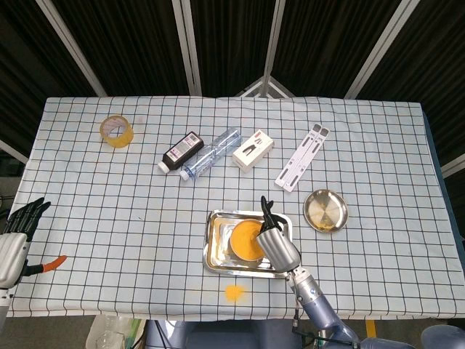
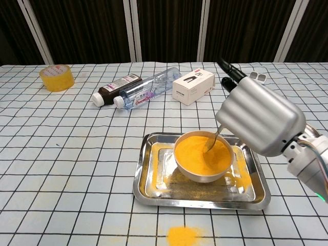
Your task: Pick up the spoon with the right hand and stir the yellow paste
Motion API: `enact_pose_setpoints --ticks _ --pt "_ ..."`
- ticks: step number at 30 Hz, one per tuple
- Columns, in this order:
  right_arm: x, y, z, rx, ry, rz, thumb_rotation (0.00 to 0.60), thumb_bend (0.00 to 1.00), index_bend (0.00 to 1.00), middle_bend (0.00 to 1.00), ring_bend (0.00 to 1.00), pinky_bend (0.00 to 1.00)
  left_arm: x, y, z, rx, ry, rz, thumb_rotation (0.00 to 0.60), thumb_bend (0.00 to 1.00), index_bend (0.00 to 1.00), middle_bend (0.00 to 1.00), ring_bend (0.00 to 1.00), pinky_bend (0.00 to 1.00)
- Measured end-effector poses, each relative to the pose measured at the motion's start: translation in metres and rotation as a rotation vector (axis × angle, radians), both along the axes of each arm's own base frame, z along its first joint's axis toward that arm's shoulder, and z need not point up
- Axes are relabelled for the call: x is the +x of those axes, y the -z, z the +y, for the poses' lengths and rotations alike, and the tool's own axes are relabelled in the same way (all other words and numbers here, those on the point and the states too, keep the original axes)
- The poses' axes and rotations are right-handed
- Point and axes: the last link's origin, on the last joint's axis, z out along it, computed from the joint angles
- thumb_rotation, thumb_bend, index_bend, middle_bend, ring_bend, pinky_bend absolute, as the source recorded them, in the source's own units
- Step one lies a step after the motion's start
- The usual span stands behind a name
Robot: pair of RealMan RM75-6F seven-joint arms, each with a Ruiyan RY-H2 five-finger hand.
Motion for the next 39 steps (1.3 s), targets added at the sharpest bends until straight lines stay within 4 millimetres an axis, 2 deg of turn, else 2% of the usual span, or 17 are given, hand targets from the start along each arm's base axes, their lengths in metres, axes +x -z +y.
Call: enact_pose_setpoints --ticks 6,13,18,28,34,39 --pt "0.005 0.012 0.001 0.018 -0.004 0.007 0.600 0.98 0.77 0.64 0.26 0.00 0.000 0.000 0.000 -0.007 0.001 -0.002 0.600 0.00 0.00 0.00 0.00 0.00" --pt "-0.003 0.021 0.004 0.027 -0.007 0.054 0.600 0.98 0.77 0.64 0.26 0.00 0.000 0.000 0.001 -0.007 0.003 -0.006 0.600 0.00 0.00 0.00 0.00 0.00" --pt "-0.011 0.016 0.003 0.013 -0.003 0.078 0.600 0.98 0.77 0.64 0.26 0.00 0.000 0.000 0.000 -0.006 0.003 -0.006 0.600 0.00 0.00 0.00 0.00 0.00" --pt "-0.022 -0.006 0.000 -0.027 0.014 0.081 0.600 0.98 0.77 0.64 0.26 0.00 0.000 0.000 0.001 -0.001 0.000 -0.003 0.600 0.00 0.00 0.00 0.00 0.00" --pt "-0.015 -0.012 0.001 -0.027 0.017 0.040 0.600 0.98 0.77 0.64 0.26 0.00 0.000 0.001 0.001 -0.002 0.000 -0.002 0.600 0.00 0.00 0.00 0.00 0.00" --pt "-0.006 -0.008 0.003 -0.009 0.009 0.018 0.600 0.98 0.77 0.64 0.26 0.00 0.000 0.000 0.001 0.000 0.000 -0.003 0.600 0.00 0.00 0.00 0.00 0.00"
